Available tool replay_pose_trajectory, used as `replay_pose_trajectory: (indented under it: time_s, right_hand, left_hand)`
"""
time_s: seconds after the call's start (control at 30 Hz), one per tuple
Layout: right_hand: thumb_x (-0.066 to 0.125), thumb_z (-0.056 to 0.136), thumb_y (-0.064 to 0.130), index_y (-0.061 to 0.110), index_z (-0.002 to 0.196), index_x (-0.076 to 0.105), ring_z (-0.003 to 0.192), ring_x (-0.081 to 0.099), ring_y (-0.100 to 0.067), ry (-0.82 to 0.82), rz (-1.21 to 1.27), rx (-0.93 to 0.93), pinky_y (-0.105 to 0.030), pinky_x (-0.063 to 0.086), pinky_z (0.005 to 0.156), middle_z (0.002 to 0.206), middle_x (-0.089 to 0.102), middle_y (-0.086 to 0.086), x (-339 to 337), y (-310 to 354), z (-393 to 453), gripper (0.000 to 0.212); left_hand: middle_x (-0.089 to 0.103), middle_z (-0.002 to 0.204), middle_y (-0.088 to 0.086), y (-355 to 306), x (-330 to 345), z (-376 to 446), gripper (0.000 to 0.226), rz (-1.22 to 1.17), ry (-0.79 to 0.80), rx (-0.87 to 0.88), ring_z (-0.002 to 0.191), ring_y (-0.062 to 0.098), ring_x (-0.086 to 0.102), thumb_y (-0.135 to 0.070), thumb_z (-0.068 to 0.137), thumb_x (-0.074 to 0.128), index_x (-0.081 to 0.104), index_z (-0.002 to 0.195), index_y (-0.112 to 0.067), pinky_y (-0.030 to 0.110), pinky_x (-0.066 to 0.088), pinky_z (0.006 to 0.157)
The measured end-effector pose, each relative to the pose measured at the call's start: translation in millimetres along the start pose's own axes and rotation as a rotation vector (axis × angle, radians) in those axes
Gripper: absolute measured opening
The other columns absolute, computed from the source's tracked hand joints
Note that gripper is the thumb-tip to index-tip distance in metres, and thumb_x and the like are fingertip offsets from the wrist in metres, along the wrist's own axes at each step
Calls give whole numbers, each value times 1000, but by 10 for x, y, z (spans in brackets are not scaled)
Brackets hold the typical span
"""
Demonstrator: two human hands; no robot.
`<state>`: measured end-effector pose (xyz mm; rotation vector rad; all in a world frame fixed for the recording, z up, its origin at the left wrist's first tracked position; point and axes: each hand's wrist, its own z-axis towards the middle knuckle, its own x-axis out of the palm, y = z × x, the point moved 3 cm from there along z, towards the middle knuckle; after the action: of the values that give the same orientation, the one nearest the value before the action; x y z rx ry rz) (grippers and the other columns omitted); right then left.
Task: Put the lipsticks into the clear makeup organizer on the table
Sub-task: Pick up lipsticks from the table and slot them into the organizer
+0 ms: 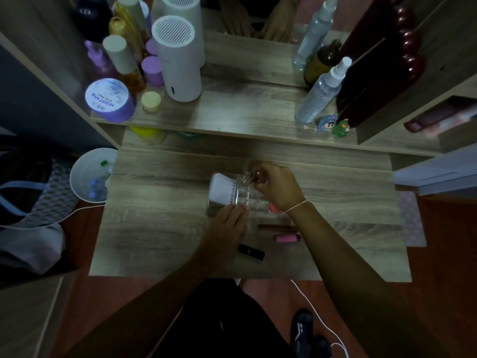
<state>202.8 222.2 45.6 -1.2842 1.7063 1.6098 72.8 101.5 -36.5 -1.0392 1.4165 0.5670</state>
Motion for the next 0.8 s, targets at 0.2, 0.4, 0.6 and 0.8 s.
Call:
replay_pose_trajectory:
  time_s: [0.2,0.4,0.6,0.8]
  right_hand:
    - [78,72,19,14,112,62,79,64,-17,-31,70,-59,-34,54,75,92,71,-2,-263,40,-195,43]
    - [71,78,24,20,104,64,69,64,-13,-277,133,148,-26,49,68,75,68,2,-677,-463,-823,28]
    - [64,80,8,8,88,71,83,67,-30,-205,180,319,-39,53,82,88,72,-14,-288,-1029,-1410,10]
    - [56,74,21,12,109,69,106,55,-24,-106,186,213,-29,45,98,110,64,-12,193,-1099,-1526,38]
  left_hand:
    - [53,135,20,-26,-67,-5,46,-4,-87,47,125,35,46,-23,94,40,44,132,1,47,36,107]
    - [59,126,19,-220,-188,28,39,-46,-190,141,117,35,54,-19,95,42,51,127,0,48,44,99]
    - [67,110,19,-640,-345,213,34,-191,-243,282,100,32,65,-3,77,60,65,110,0,38,54,85]
    - [70,96,20,-853,-360,432,29,-116,-199,278,86,33,68,-9,81,45,68,98,2,35,56,75]
